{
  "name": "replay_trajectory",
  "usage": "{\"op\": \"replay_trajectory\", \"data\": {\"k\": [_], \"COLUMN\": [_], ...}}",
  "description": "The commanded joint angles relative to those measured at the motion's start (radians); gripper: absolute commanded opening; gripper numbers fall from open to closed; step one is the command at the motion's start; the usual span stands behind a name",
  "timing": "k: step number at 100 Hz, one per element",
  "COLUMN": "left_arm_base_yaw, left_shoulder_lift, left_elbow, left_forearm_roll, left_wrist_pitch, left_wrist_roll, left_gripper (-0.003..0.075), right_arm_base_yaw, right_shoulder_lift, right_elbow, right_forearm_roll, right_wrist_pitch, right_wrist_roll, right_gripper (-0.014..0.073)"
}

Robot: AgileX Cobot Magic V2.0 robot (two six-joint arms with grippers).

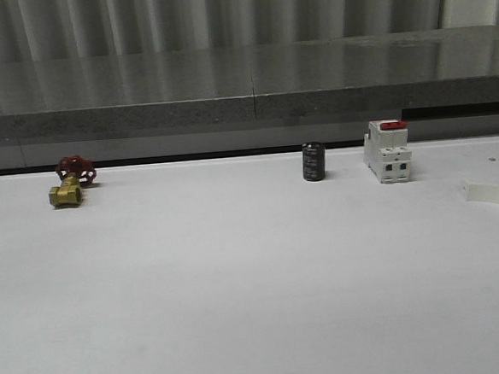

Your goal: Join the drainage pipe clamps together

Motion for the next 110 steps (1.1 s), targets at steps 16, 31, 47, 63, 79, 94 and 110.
{"op": "replay_trajectory", "data": {"k": [16,31,47,63,79,94,110], "left_arm_base_yaw": [0.009,0.009,0.009,0.009,0.009,0.009,0.009], "left_shoulder_lift": [0.023,0.045,0.050,0.050,0.050,0.046,0.000], "left_elbow": [-0.041,-0.041,-0.041,-0.041,-0.041,-0.041,-0.041], "left_forearm_roll": [0.014,0.014,0.014,0.014,0.014,0.010,-0.016], "left_wrist_pitch": [-0.070,-0.085,-0.091,-0.091,-0.075,-0.060,-0.045], "left_wrist_roll": [0.002,0.002,0.014,0.024,0.024,0.024,0.024], "left_gripper": [0.0522,0.0521,0.0489,0.0364,0.0171,0.0057,0.0050], "right_arm_base_yaw": [-0.005,-0.005,-0.005,-0.005,-0.005,-0.005,-0.005], "right_shoulder_lift": [-0.020,-0.020,-0.020,-0.020,-0.020,-0.020,-0.020], "right_elbow": [-0.015,-0.015,-0.015,-0.015,-0.015,-0.015,-0.015], "right_forearm_roll": [-0.002,-0.002,-0.002,-0.002,-0.002,-0.002,-0.002], "right_wrist_pitch": [-0.076,-0.076,-0.076,-0.076,-0.076,-0.076,-0.076], "right_wrist_roll": [-0.006,-0.006,-0.006,-0.006,-0.006,-0.006,-0.006], "right_gripper": [-0.0069,-0.0069,-0.0069,-0.0069,-0.0069,-0.0069,-0.0069]}}
